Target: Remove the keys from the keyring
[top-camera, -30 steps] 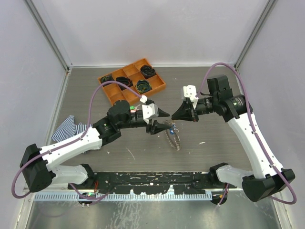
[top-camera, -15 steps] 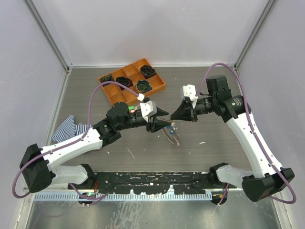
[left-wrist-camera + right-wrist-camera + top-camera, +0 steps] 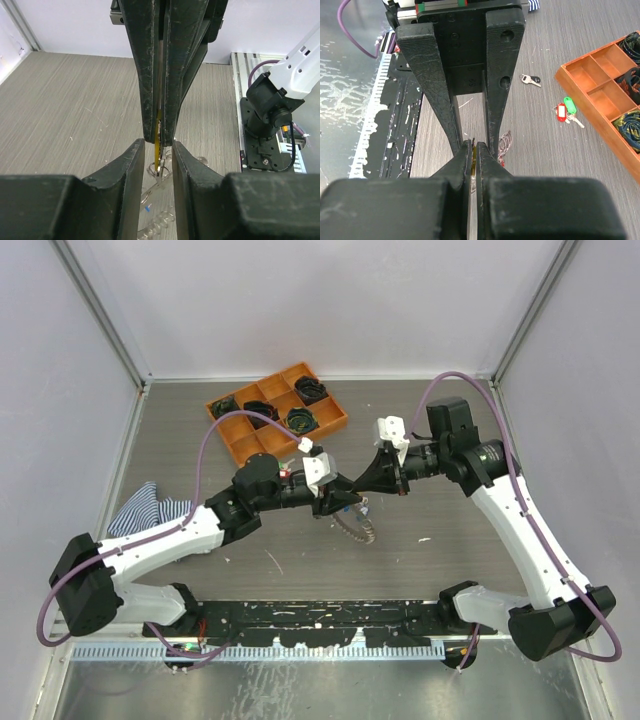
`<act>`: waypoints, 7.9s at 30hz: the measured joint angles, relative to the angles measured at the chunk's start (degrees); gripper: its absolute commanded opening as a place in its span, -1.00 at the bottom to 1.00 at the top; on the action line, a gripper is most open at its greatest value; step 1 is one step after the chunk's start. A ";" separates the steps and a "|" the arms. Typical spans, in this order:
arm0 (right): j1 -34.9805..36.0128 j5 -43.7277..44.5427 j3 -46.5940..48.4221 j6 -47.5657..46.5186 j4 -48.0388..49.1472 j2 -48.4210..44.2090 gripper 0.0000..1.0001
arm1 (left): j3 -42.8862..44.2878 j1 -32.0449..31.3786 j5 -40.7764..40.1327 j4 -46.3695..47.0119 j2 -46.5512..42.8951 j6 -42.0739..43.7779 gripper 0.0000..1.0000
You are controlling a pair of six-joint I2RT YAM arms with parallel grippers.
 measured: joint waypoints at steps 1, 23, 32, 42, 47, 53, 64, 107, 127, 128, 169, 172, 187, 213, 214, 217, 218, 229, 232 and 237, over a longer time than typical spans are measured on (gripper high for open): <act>0.07 0.02 -0.02 0.17 0.13 0.02 -0.99 | 0.00 0.00 0.07 0.00 0.00 0.00 -0.41; 0.11 -0.20 -0.24 3.34 2.05 0.15 -0.19 | -0.46 3.13 5.40 2.27 1.07 -2.56 -1.00; -4.33 -2.01 -0.22 5.60 2.54 -0.52 -0.01 | -1.46 5.14 7.32 3.32 1.18 -4.35 -1.00; -8.87 -5.22 -8.41 5.40 9.38 -2.67 -0.06 | -3.32 6.95 11.89 3.87 -2.29 -5.53 -1.00; -8.31 -8.52 -15.15 4.09 14.95 -2.56 -0.10 | -3.32 7.37 14.40 5.73 -2.99 -6.10 -1.00; -5.51 -11.10 -16.00 3.61 18.69 -1.73 -0.10 | -3.34 7.54 16.33 6.97 -2.99 -7.58 -1.00; -1.22 -11.93 -17.33 9.77 26.58 -0.68 -0.19 | -3.34 7.56 17.53 10.23 -2.82 -9.66 -1.00; -0.57 -9.11 -28.57 66.49 75.80 0.33 -0.98 | -18.32 7.41 -5.03 38.27 -5.81 -20.06 -1.00; -1.70 -2.95 -33.44 88.35 92.56 4.28 -0.99 | -20.59 7.19 -12.37 40.96 -4.72 -19.63 -1.00; -1.75 -2.78 -33.75 89.15 93.15 4.48 -0.99 | -20.59 7.19 -12.35 40.96 -4.57 -19.08 -1.00; -12.17 -0.98 -30.97 67.17 72.72 3.63 -0.99 | -21.49 11.41 -19.87 4.31 -13.05 -32.94 -1.00; -13.27 -1.75 -30.42 62.93 69.51 3.28 -0.99 | -23.67 16.76 -20.63 -2.43 -13.75 -38.80 -1.00; -15.63 -3.26 -30.40 56.30 63.69 3.28 -0.98 | -25.62 25.55 -32.06 -20.33 -10.45 -48.87 -0.96; -16.17 -4.61 -30.40 54.97 62.66 3.26 -0.99 | -25.44 24.24 -20.96 -18.71 -31.21 -51.15 0.28; -16.17 -4.83 -30.40 54.97 62.66 3.26 -0.99 | -26.51 23.06 -19.96 -16.46 -32.44 -51.65 0.30; -16.17 -5.49 -30.40 54.97 62.66 3.26 -0.99 | -27.98 15.61 -19.39 -11.50 -34.38 -51.74 0.36; -16.17 -5.75 -30.40 54.97 62.66 3.26 -0.99 | -27.98 11.85 -20.09 -10.01 -34.42 -51.36 0.38; -16.17 -8.26 -30.40 54.82 62.88 3.26 -0.99 | -20.22 -6.19 -36.06 -3.78 -17.84 -53.94 0.44; -16.17 -8.61 -30.40 54.75 62.93 3.26 -0.99 | -16.79 -6.34 -39.32 -4.22 -12.28 -58.21 0.42; -16.17 -8.07 -30.40 55.52 63.60 3.26 -0.99 | -14.43 -7.34 -42.21 -3.06 -7.04 -62.71 0.56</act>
